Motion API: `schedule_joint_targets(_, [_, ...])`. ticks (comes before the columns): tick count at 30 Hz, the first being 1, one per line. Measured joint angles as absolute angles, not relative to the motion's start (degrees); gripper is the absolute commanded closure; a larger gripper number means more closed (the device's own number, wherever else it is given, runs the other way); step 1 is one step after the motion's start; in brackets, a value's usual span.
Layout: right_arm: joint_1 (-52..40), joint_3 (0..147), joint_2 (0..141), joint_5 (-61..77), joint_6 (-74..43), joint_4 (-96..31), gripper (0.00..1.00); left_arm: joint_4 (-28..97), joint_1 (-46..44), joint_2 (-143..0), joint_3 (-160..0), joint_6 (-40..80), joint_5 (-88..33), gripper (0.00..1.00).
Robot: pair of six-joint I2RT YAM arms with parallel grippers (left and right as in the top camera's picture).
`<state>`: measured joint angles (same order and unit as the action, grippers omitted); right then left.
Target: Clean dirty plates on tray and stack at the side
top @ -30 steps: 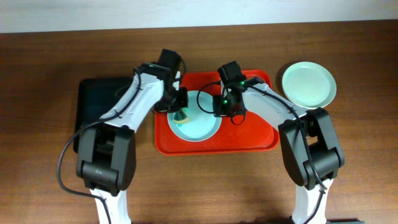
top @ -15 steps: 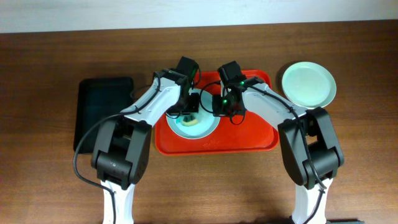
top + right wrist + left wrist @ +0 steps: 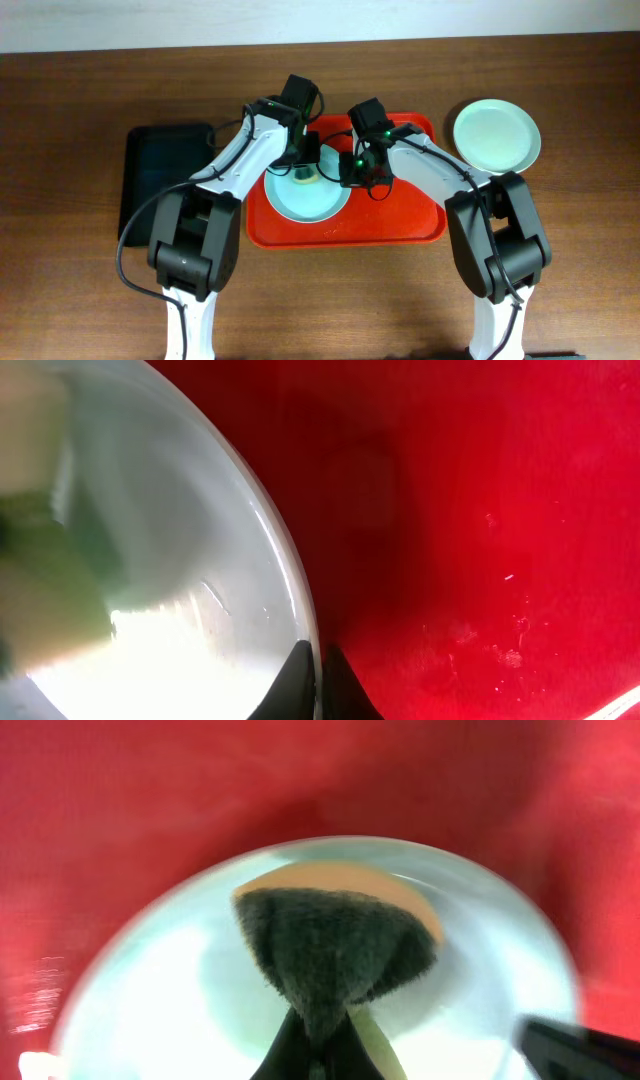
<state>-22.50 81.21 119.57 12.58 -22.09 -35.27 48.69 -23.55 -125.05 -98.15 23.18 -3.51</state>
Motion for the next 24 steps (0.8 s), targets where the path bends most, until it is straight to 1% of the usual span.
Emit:
schedule_joint_targets(2, [-22.5,81.21,119.57,12.58,-22.09,-35.27,0.96,48.6,-23.59,-125.47,-98.15,23.31,-6.22,1.0])
schedule_joint_targets(4, [-22.5,81.21,119.59,12.56,-22.11,-35.27,0.96,48.97,-23.59,-126.5,-98.17,23.14,-5.32,1.0])
schedule_joint_targets(7, [-22.5,81.21,119.59,12.58,-22.11,-35.29,0.96,51.09,-23.7,-127.17,-98.54,22.96,1.48,1.0])
schedule_joint_targets(8, [-22.5,81.21,119.59,12.58,-22.13,-35.29,0.96,52.53,-23.51,-127.2,-98.59,22.92,6.83,1.0])
schedule_joint_targets(10, [-22.5,81.21,119.59,12.82,-22.06,-35.2,0.96,54.96,-22.76,-127.2,-98.61,22.87,13.72,1.0])
schedule_joint_targets(13, [-22.98,81.34,119.85,13.87,-22.09,-34.81,0.96,60.05,-22.37,-127.31,-100.64,23.22,18.04,1.0])
schedule_joint_targets(15, [-22.98,81.43,119.92,13.89,-22.06,-35.05,0.96,64.18,-21.52,-127.33,-103.28,25.54,20.38,1.0])
schedule_joint_targets(17, [-22.92,81.49,119.92,13.82,-21.3,-35.24,0.96,66.57,-18.41,-126.93,-106.26,28.58,22.61,1.0])
schedule_joint_targets(19, [-22.92,81.49,119.92,13.8,-20.08,-35.24,0.96,67.18,-15.22,-124.55,-106.69,29.93,22.33,1.0])
schedule_joint_targets(22, [-22.92,81.52,119.92,13.78,-19.27,-35.27,0.96,69.71,-10.22,-121.36,-107.11,30.79,20.08,1.0])
schedule_joint_targets(24, [-22.92,81.54,119.92,13.76,-19.2,-35.27,0.96,69.41,-4.08,-121.16,-106.52,31.11,16.53,1.0])
